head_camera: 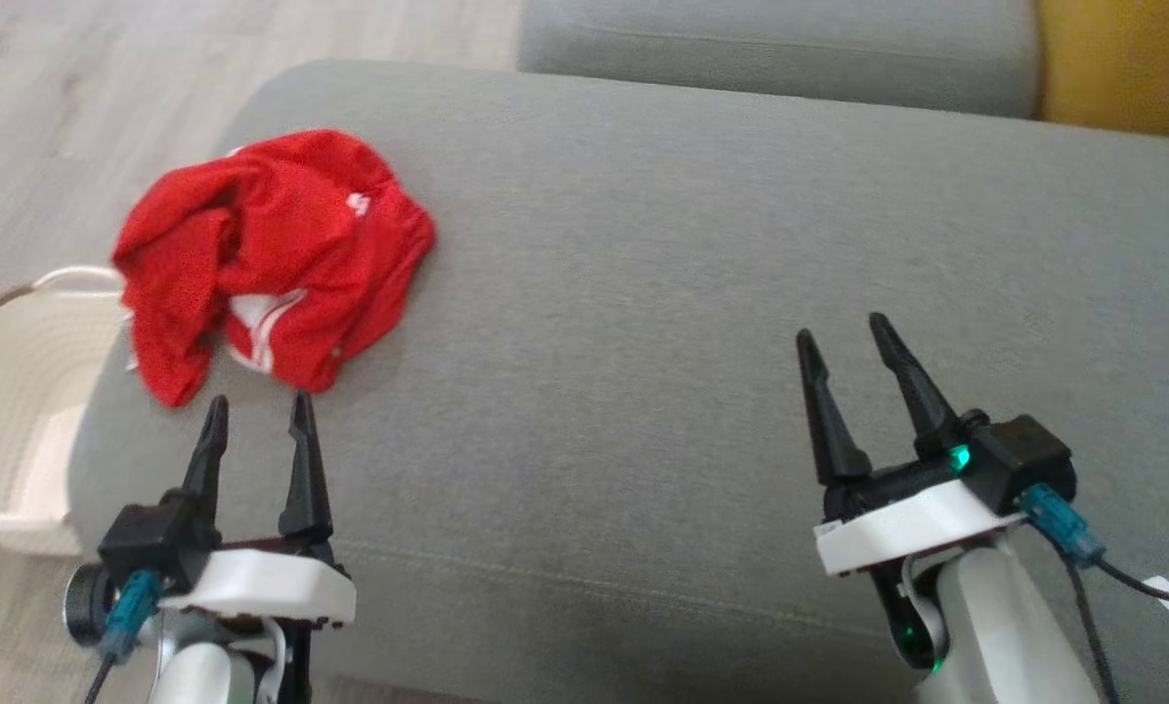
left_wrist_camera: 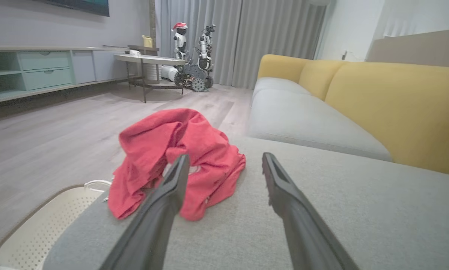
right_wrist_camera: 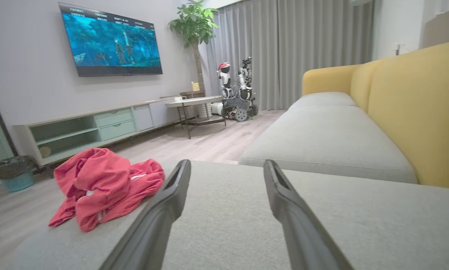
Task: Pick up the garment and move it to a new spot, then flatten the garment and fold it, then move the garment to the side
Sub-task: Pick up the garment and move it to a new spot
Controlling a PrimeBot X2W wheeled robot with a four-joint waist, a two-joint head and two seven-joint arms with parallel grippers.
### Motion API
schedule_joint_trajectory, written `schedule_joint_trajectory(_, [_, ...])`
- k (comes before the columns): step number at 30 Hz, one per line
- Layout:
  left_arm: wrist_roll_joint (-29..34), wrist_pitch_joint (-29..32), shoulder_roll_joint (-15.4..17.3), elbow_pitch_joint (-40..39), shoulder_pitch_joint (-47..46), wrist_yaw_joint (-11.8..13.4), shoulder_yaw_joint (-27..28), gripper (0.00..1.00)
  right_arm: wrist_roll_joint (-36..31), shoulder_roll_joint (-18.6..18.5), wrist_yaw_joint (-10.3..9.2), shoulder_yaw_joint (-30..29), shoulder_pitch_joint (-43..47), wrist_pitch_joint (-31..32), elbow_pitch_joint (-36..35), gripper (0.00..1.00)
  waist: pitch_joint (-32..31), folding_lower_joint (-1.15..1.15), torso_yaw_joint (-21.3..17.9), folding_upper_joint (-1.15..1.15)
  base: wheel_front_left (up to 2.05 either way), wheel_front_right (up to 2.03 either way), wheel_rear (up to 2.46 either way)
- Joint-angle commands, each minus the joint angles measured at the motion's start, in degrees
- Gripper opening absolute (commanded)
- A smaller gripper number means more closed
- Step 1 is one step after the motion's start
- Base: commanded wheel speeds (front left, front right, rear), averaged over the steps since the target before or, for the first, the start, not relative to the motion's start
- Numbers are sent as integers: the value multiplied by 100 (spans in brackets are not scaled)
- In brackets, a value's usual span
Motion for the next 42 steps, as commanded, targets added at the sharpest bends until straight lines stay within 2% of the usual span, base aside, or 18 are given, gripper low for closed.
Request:
schedule_joint_trajectory(1, [66, -70, 14, -220, -160, 20, 207, 100, 57, -9, 41, 154, -218, -65, -175, 100, -17, 0, 211, 0, 0, 0, 0])
schedule_joint_trajectory(12, [174, -70, 14, -382, 76, -2, 346, 100, 172, -9, 41, 346, -154, -65, -158, 100, -130, 0, 886, 0, 0, 0, 0])
schedule_joint_trajectory(19, [176, -70, 14, -402, 108, -7, 383, 100, 243, -9, 41, 378, -122, -65, -145, 100, -148, 0, 1065, 0, 0, 0, 0])
schedule_joint_trajectory(32, [326, -70, 16, -516, -43, 169, 715, 100, 288, -9, 41, 316, -164, -65, -206, 100, 79, 0, 881, 0, 0, 0, 0])
schedule_joint_trajectory(42, [239, -70, 359, 0, -774, -59, 1134, 100, -32, -9, 41, -81, -349, 35, -489, 100, 762, 0, 577, 0, 0, 0, 0])
